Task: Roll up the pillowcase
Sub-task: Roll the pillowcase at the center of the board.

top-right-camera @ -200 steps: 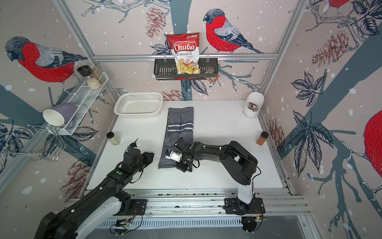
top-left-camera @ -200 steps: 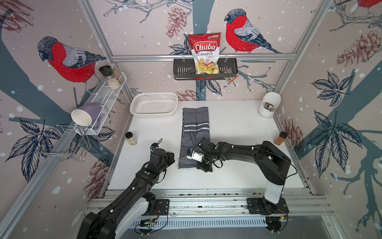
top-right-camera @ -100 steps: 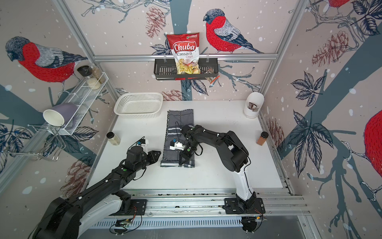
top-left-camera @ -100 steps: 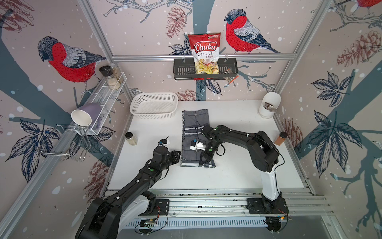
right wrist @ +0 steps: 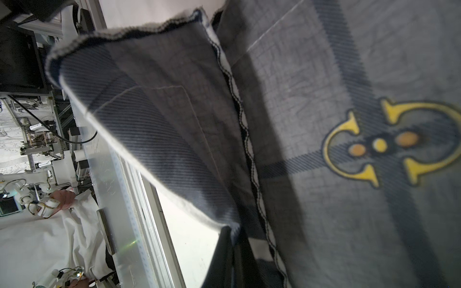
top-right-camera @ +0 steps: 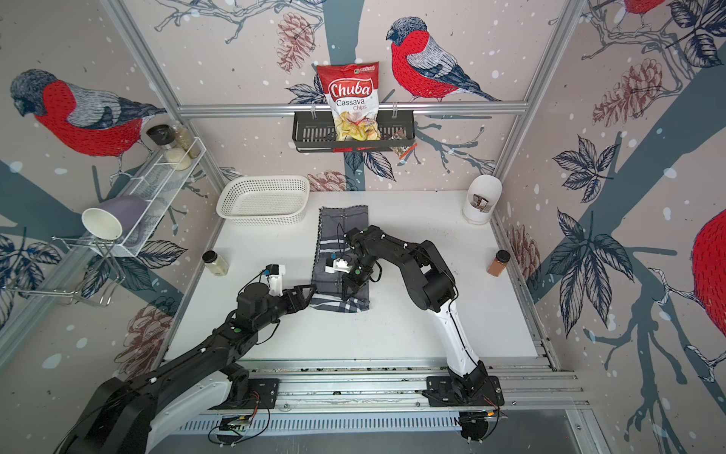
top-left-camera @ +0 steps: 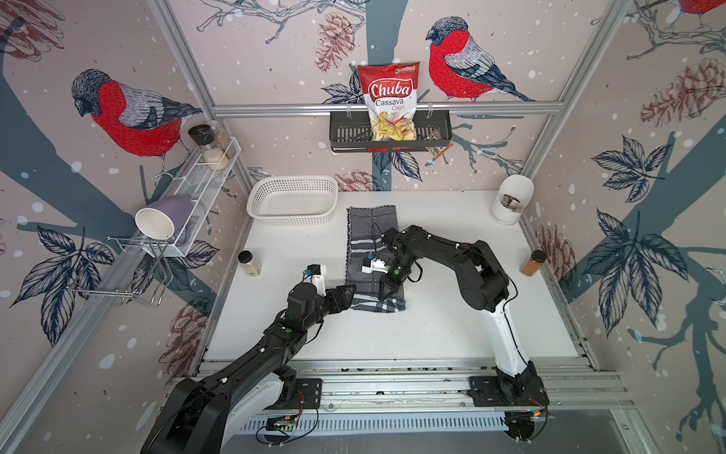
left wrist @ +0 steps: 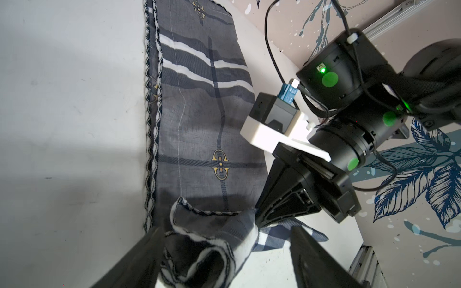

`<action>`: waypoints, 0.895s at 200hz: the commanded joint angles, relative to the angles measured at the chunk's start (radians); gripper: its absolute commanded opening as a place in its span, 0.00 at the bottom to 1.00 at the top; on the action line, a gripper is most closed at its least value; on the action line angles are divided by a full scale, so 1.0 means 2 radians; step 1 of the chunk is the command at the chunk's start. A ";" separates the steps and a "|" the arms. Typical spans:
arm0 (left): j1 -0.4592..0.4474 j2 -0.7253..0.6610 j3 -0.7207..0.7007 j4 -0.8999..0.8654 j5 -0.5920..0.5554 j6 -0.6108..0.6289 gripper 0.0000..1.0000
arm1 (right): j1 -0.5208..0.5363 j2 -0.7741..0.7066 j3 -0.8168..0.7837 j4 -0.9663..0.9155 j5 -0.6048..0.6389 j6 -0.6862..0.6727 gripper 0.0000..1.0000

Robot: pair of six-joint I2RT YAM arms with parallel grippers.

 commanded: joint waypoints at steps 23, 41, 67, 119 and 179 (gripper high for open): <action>-0.009 0.050 -0.002 0.066 0.004 0.012 0.73 | 0.002 0.016 0.039 -0.034 0.009 -0.011 0.00; -0.009 0.083 0.005 0.070 -0.012 0.017 0.58 | 0.001 0.019 0.048 -0.032 0.008 -0.010 0.04; -0.009 0.112 0.009 0.073 -0.030 0.016 0.38 | 0.002 0.023 0.058 -0.034 0.010 -0.007 0.12; -0.010 0.137 0.021 0.044 -0.071 0.009 0.22 | 0.002 -0.021 0.023 0.031 0.043 0.023 0.43; -0.009 0.190 0.074 0.016 -0.060 0.017 0.21 | 0.083 -0.273 -0.253 0.402 0.316 0.049 0.82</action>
